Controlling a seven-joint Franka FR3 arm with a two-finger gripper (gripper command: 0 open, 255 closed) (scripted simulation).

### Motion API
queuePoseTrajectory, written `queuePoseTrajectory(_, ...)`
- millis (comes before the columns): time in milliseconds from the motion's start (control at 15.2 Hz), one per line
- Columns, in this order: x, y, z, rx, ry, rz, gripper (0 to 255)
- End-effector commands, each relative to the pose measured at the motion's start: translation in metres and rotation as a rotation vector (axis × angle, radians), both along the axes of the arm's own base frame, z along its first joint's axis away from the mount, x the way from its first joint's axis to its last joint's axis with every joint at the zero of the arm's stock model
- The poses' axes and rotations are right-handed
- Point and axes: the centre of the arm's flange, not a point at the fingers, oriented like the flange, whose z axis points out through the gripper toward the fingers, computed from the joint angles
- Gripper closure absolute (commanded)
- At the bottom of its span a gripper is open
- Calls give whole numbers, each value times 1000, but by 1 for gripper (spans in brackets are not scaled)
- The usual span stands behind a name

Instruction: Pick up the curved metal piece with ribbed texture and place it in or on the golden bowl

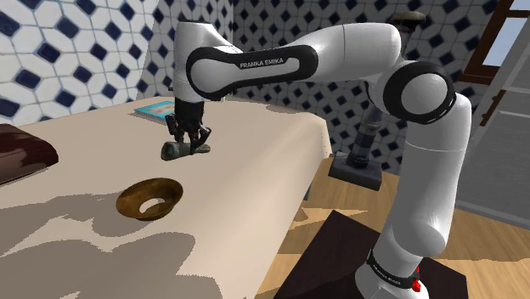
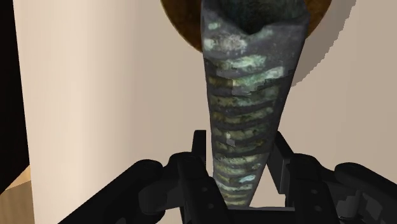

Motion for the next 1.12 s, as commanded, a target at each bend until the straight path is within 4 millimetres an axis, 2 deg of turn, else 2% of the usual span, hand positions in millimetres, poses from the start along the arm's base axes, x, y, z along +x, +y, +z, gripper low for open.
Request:
queuePoseTrajectory(0, 0, 24, 0, 0, 0, -2, 255)
queuePoseTrajectory(528, 2, 130, 3, 0, 0, -2, 255)
queuePoseTrajectory(594, 2, 134, 3, 0, 0, -2, 255)
queuePoseTrajectory(1056, 2, 134, -34, 0, 0, -2, 255)
